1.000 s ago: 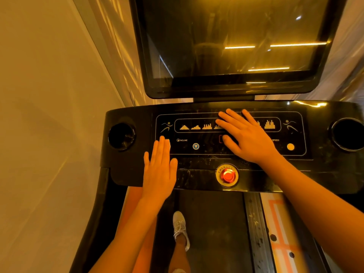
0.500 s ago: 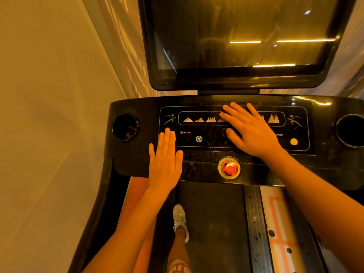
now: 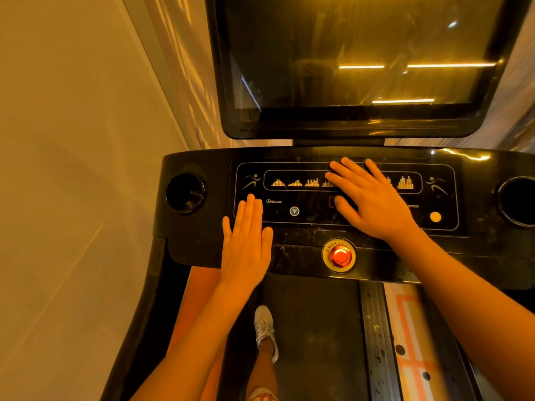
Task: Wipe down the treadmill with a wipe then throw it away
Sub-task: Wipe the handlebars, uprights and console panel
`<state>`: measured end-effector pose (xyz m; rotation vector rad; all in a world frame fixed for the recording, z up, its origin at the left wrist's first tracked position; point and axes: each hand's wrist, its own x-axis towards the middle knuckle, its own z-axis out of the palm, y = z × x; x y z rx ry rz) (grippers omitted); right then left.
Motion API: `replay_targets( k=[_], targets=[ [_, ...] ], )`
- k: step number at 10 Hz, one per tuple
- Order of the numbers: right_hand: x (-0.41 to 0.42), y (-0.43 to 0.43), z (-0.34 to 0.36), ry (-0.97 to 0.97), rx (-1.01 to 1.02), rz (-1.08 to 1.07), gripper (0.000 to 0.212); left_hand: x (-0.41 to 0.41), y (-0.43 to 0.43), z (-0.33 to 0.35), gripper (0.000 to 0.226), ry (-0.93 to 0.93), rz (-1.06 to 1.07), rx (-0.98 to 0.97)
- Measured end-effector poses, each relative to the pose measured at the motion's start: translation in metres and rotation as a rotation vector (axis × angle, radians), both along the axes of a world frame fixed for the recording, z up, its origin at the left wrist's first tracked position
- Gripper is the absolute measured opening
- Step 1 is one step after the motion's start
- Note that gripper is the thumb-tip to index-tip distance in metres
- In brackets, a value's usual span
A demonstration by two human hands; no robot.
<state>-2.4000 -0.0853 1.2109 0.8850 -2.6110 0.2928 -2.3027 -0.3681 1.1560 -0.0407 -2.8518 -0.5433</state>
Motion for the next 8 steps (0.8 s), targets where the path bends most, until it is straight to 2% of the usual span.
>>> replay_targets(
  k=[3, 6, 8],
  targets=[
    [0.001, 0.0, 0.0, 0.002, 0.003, -0.007, 0.055, -0.085, 0.008, 0.05, 0.059, 0.009, 0.008, 0.002],
    [0.0, 0.0, 0.0, -0.004, -0.008, -0.007, 0.055, -0.066, 0.008, 0.038, 0.061, 0.035, -0.037, -0.011],
    [0.0, 0.0, -0.001, 0.001, -0.005, -0.007, 0.054, -0.106, 0.013, 0.057, 0.058, 0.047, 0.005, -0.025]
  ],
)
